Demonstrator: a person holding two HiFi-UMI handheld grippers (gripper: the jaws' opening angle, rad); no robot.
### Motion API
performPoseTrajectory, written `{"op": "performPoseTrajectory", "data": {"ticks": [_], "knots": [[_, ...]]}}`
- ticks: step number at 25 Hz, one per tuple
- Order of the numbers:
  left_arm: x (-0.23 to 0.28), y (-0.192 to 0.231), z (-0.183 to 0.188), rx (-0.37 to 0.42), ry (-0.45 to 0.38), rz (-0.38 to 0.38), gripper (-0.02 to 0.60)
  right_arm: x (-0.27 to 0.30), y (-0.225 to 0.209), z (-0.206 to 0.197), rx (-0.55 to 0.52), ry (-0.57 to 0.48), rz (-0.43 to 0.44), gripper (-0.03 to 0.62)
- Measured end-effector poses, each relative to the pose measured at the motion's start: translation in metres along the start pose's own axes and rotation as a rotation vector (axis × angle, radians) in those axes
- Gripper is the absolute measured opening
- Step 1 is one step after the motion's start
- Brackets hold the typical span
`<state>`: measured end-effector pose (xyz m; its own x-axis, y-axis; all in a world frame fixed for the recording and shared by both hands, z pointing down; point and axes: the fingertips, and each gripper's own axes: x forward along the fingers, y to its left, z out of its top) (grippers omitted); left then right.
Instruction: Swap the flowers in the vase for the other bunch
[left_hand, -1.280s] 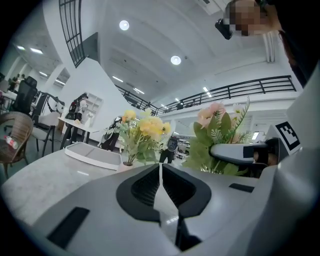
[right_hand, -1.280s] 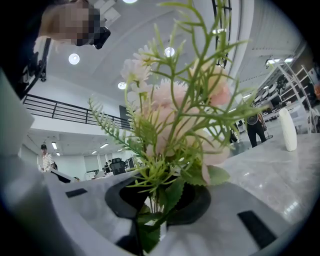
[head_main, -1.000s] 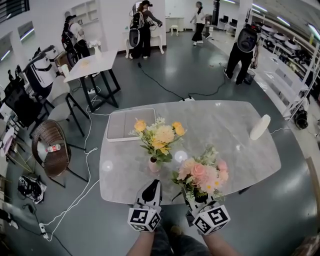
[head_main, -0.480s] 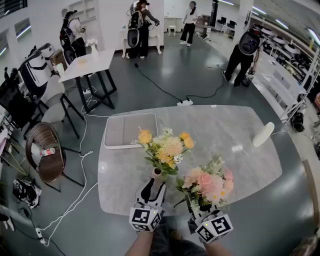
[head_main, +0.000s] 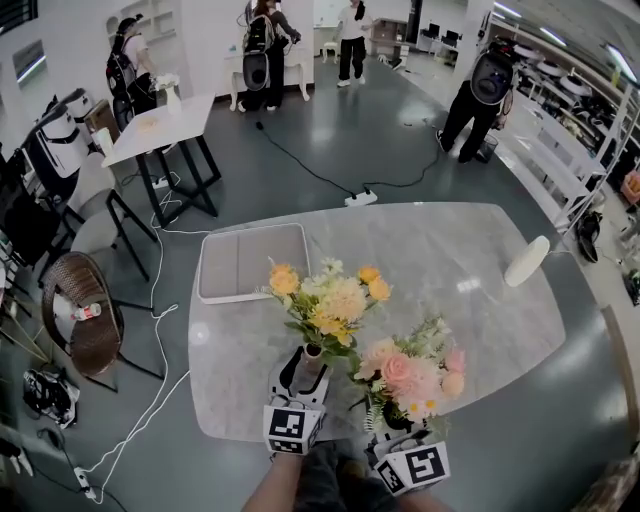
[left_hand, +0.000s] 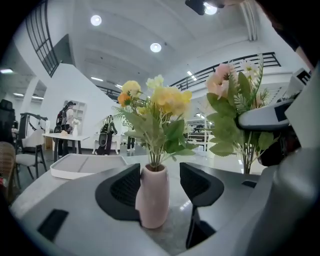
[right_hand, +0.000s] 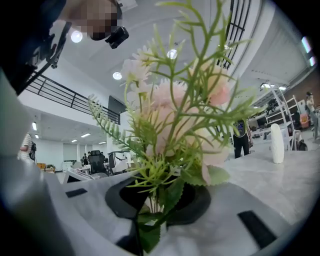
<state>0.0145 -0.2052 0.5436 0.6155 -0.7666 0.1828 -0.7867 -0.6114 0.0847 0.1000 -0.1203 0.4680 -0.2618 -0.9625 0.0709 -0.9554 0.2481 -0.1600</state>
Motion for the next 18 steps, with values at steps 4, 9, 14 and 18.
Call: {"op": "performPoseTrajectory", "data": {"ticks": [4,9,14,18], "knots": [[0.007,0.001,-0.001,0.052,0.017,-0.012,0.247,0.001,0.001,-0.005,-0.022,0.007,-0.019,0.095],[0.014,0.002,0.006,0.11,0.021,-0.04,0.264,0.002,0.002,-0.008,-0.02,0.02,-0.019,0.095],[0.023,-0.003,0.006,0.155,0.051,-0.084,0.27,0.005,0.001,-0.014,-0.021,0.027,-0.013,0.095],[0.026,-0.005,0.009,0.201,0.062,-0.108,0.273,0.006,0.003,-0.014,-0.024,0.029,-0.009,0.096]]}}
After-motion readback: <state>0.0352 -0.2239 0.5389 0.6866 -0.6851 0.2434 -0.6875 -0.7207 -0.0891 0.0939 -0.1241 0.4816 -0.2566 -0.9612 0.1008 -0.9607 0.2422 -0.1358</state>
